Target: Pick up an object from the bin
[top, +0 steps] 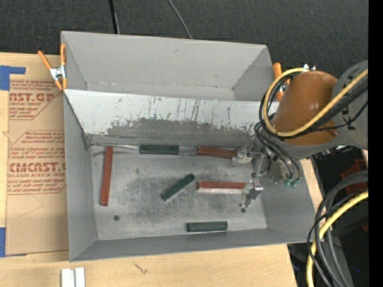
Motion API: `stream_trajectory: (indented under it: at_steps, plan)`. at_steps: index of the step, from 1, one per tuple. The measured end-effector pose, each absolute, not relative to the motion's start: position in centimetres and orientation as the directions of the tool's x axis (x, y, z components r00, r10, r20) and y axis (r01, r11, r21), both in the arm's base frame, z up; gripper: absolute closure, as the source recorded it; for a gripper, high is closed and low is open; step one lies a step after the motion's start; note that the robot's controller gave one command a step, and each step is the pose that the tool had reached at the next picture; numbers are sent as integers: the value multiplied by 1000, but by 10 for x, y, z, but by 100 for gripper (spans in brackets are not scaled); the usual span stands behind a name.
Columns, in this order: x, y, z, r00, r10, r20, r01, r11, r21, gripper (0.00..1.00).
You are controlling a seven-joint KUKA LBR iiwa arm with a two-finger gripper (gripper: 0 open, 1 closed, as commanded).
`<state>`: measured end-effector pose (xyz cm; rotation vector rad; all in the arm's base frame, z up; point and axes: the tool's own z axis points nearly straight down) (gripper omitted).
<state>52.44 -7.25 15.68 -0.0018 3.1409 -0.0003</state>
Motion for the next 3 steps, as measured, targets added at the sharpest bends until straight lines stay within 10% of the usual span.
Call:
stream_trajectory:
  at_steps: [1,3]
  plan:
    - [530,-48,84,-999,33,-6,33,999,1,0]
    - [531,-45,105,-977,212,-4,212,977,1,0]
